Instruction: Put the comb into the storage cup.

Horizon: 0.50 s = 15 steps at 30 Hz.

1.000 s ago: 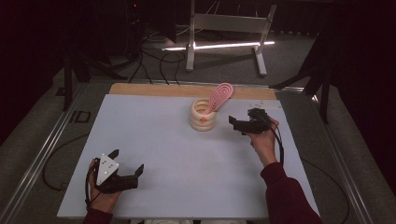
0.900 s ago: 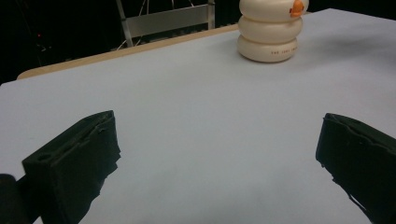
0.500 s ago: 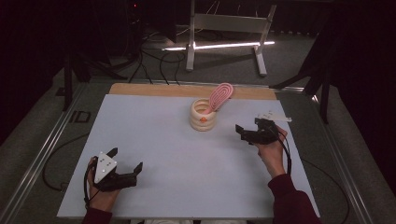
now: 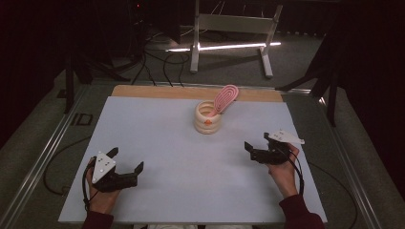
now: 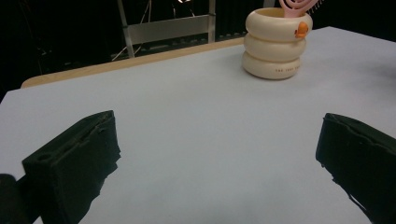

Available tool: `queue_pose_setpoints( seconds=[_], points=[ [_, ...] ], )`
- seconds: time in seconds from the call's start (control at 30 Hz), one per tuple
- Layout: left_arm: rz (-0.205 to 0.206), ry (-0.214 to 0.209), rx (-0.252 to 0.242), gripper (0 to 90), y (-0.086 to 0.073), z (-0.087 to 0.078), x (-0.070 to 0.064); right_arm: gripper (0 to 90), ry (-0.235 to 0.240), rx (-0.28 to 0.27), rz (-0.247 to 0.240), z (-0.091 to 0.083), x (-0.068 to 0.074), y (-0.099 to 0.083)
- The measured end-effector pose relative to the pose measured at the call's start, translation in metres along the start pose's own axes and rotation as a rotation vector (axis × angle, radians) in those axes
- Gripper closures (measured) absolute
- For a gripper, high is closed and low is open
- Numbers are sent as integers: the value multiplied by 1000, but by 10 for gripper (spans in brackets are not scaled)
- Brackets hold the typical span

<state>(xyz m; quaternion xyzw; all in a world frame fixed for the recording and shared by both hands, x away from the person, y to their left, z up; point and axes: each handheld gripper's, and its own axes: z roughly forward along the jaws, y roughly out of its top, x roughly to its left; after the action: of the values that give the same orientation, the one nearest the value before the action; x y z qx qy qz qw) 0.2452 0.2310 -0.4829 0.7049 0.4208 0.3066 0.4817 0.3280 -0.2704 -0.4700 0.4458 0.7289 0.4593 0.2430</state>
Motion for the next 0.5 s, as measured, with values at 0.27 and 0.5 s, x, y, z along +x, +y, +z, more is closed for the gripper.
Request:
queue_pose_setpoints(
  seconds=[0.27, 0.5],
  points=[
    [-10, -2, -11, 3, 1, 0, 4, 91, 5, -32, 13, -13, 0, -20],
    [-9, -7, -17, 3, 1, 1, 5, 91, 19, -94, 16, -26, 1, -31]
  ],
)
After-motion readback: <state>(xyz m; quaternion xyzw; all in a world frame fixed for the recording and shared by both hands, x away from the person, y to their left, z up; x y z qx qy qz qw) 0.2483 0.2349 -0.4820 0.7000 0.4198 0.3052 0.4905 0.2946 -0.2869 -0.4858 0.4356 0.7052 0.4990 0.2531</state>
